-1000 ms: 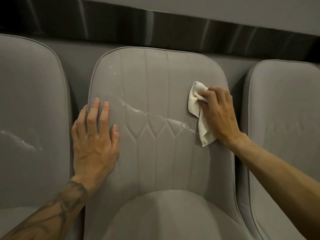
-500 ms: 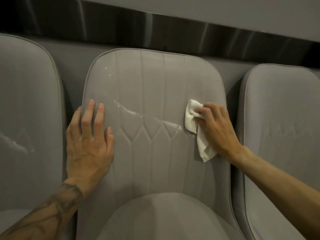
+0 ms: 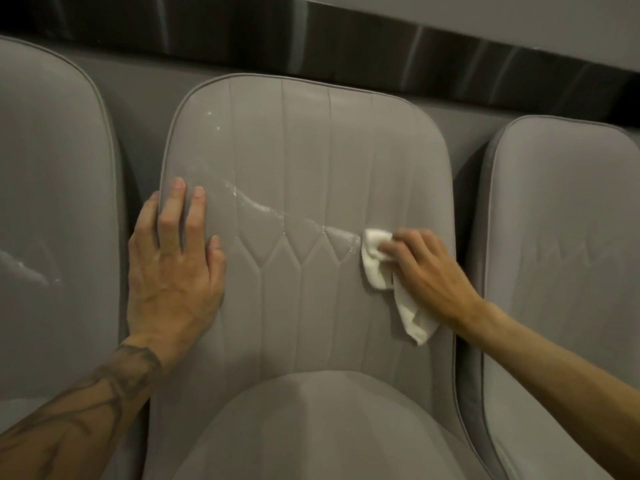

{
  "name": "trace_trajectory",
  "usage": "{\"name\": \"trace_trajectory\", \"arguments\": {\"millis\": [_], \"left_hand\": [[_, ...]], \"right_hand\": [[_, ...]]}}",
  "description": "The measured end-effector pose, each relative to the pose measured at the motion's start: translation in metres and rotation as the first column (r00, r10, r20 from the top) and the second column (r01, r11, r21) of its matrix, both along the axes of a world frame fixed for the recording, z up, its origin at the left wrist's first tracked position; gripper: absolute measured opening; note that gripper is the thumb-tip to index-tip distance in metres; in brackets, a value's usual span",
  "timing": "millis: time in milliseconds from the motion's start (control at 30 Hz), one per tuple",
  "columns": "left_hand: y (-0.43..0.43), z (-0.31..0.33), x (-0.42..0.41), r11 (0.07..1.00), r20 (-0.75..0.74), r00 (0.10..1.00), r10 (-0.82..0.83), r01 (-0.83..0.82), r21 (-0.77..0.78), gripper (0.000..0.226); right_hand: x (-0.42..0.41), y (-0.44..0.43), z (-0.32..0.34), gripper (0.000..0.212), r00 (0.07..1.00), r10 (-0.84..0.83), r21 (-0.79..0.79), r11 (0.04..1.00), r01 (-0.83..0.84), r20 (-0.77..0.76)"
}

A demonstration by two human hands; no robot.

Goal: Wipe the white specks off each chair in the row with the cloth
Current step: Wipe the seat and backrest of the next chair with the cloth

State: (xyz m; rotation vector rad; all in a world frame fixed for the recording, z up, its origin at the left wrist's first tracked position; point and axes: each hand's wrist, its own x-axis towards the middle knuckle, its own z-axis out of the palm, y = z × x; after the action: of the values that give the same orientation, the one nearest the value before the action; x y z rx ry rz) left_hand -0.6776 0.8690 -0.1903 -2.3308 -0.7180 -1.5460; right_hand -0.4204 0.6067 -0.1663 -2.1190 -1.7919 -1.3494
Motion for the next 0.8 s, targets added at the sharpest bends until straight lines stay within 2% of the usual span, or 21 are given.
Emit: {"name": "trace_trajectory", "arguments": {"millis": [67, 133, 200, 233, 300, 367, 400, 467, 533, 567, 633, 700, 800], "left_hand": [[0.0, 0.0, 0.001, 1.0, -0.001, 1.0, -0.002, 0.002, 0.004, 0.059], [0.001, 0.0, 0.001, 1.0, 0.004, 1.0, -0.008, 0.008, 0.013, 0.058], [0.0, 0.001, 0.001, 1.0, 0.016, 1.0, -0.023, 0.023, 0.019, 0.057], [0.001, 0.001, 0.001, 1.0, 0.024, 0.999, -0.022, 0.021, 0.02, 0.057], [0.0, 0.0, 0.001, 1.0, 0.022, 1.0, -0.019, 0.019, 0.021, 0.057], [0.002, 0.0, 0.001, 1.0, 0.004, 1.0, -0.015, 0.015, 0.023, 0.058], [0.003, 0.0, 0.001, 1.0, -0.004, 1.0, -0.011, 0.011, 0.022, 0.058], [0.003, -0.001, 0.002, 1.0, -0.009, 1.0, -0.009, 0.009, 0.024, 0.058], [0.003, -0.001, 0.001, 1.0, 0.004, 1.0, -0.005, 0.005, 0.028, 0.058], [0.003, -0.001, 0.001, 1.0, 0.008, 1.0, -0.005, 0.004, 0.03, 0.058], [0.002, -0.001, 0.001, 1.0, 0.005, 1.0, -0.017, 0.017, 0.026, 0.058], [0.003, -0.001, 0.001, 1.0, 0.004, 1.0, -0.011, 0.011, 0.026, 0.059], [0.004, -0.001, 0.001, 1.0, -0.008, 1.0, -0.008, 0.008, 0.03, 0.059]], "right_hand": [[0.001, 0.018, 0.029, 0.026, 1.0, -0.016, 0.16, 0.987, 0.019, -0.025], [0.0, 0.031, 0.042, 0.023, 0.996, -0.023, 0.308, 0.95, 0.049, -0.09], [-0.004, 0.031, 0.024, 0.024, 0.991, -0.014, 0.337, 0.94, 0.058, -0.131], [-0.007, 0.026, 0.005, 0.026, 0.992, -0.01, 0.29, 0.956, 0.046, -0.124], [-0.012, 0.009, -0.032, 0.035, 0.998, 0.011, 0.078, 0.997, -0.006, -0.066], [-0.01, -0.005, -0.049, 0.055, 1.0, 0.015, -0.157, 0.988, -0.016, -0.004], [-0.007, -0.007, -0.044, 0.06, 1.0, 0.015, -0.204, 0.979, -0.013, 0.011], [-0.002, 0.003, -0.019, 0.045, 0.999, 0.023, -0.101, 0.995, -0.02, 0.031], [0.0, 0.019, 0.012, 0.025, 1.0, -0.009, 0.119, 0.993, 0.008, 0.013], [-0.002, 0.025, 0.02, 0.02, 0.999, -0.023, 0.2, 0.979, 0.027, -0.025], [-0.005, 0.027, 0.006, 0.018, 0.996, -0.043, 0.249, 0.967, 0.061, -0.076], [-0.01, 0.015, -0.037, 0.022, 1.0, -0.014, 0.123, 0.992, 0.017, -0.028], [-0.024, -0.014, -0.095, 0.029, 0.991, 0.069, -0.239, 0.97, -0.04, 0.113]]}}
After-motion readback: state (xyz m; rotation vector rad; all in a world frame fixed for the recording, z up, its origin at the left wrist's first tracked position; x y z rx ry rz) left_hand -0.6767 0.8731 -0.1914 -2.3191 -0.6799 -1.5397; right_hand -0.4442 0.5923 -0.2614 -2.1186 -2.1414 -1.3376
